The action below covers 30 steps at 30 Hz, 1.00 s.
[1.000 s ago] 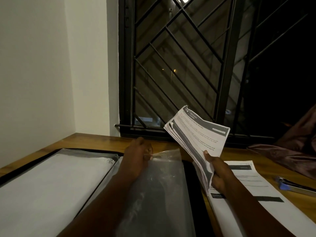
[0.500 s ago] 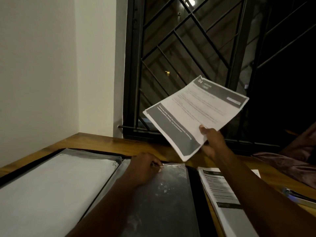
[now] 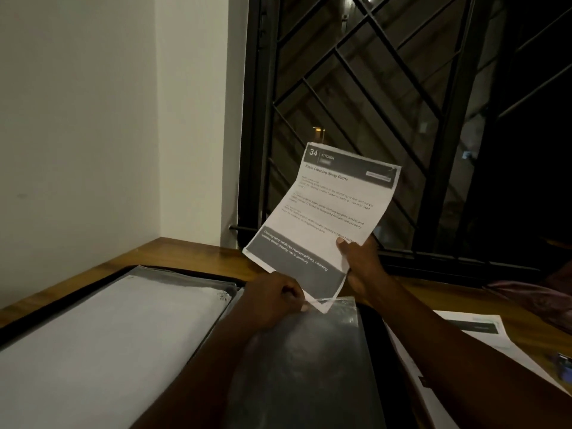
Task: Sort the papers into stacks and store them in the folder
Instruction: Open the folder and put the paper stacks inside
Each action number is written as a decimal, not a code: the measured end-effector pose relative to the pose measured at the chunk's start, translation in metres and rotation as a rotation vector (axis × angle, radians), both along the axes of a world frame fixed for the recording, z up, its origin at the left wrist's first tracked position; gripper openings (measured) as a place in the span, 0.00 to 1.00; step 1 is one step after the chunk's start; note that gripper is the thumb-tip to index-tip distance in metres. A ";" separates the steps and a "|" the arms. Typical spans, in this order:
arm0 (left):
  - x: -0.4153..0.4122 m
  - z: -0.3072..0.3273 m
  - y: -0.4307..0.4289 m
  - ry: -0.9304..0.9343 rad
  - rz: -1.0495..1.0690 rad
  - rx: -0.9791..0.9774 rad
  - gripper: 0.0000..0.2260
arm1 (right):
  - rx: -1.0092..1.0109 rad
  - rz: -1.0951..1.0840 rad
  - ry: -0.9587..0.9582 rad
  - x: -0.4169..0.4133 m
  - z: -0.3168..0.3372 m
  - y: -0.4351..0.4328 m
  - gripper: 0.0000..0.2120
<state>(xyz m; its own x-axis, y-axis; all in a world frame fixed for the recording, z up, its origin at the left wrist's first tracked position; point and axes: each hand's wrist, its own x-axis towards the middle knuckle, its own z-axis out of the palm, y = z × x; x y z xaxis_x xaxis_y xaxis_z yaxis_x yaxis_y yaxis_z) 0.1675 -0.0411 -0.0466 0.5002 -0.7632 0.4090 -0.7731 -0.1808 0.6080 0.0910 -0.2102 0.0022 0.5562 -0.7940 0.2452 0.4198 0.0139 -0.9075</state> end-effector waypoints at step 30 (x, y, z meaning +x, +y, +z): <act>0.029 0.000 0.012 0.008 0.249 0.180 0.07 | -0.085 0.504 0.606 -0.009 -0.025 -0.034 0.18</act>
<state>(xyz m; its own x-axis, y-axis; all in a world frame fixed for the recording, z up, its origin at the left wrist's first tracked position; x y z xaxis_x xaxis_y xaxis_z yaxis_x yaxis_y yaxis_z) 0.1963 -0.0293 -0.0470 0.6836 -0.6766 0.2737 -0.6870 -0.4698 0.5544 0.0823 -0.2444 -0.0231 0.8997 -0.4033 -0.1669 -0.1862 -0.0087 -0.9825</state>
